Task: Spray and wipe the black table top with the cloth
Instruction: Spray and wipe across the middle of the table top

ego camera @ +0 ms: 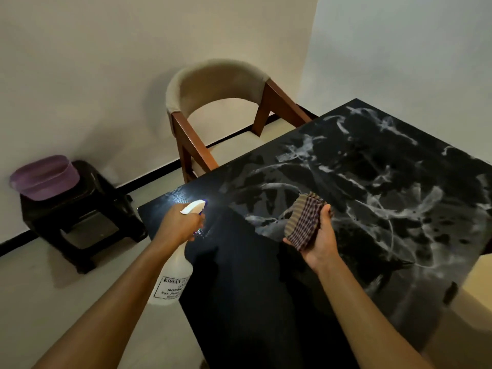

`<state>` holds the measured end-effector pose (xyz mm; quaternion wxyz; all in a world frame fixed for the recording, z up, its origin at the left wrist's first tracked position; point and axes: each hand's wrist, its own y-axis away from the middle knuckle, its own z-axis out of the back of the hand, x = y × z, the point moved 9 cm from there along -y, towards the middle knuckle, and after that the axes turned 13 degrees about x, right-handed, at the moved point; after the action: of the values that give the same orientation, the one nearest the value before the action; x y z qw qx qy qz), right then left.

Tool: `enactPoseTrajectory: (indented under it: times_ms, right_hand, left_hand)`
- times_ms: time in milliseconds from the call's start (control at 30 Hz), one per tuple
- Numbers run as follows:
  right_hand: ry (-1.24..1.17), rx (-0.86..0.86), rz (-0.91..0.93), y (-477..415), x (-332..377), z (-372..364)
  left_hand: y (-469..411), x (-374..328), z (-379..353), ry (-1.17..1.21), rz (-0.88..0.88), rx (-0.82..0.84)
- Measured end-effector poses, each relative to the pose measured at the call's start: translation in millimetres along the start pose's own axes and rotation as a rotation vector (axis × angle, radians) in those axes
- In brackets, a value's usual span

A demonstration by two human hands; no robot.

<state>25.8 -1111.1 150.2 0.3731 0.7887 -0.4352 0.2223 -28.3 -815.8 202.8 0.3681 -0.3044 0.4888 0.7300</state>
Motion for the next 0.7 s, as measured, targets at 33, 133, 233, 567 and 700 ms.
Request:
enactPoseTrajectory:
  times_ms: [33, 133, 233, 567, 700]
  right_hand:
    - [0.025, -0.006, 0.007, -4, 2, 1]
    - [0.089, -0.043, 0.052, -15, 5, -3]
    - [0.133, -0.077, 0.174, -28, 7, -15]
    - [0.14, -0.04, 0.226, -45, -6, -51]
    - [0.121, -0.046, 0.229, -41, -1, -40]
  left_hand:
    - [1, 0, 1, -0.016, 0.009, -0.023]
    - [2, 2, 6, 0.001, 0.035, -0.062]
    - [5, -1, 14, 0.049, -0.007, -0.092]
    - [-21, -7, -10, 0.079, -0.019, 0.178]
    - [-26, 1, -22, 0.034, 0.082, 0.172]
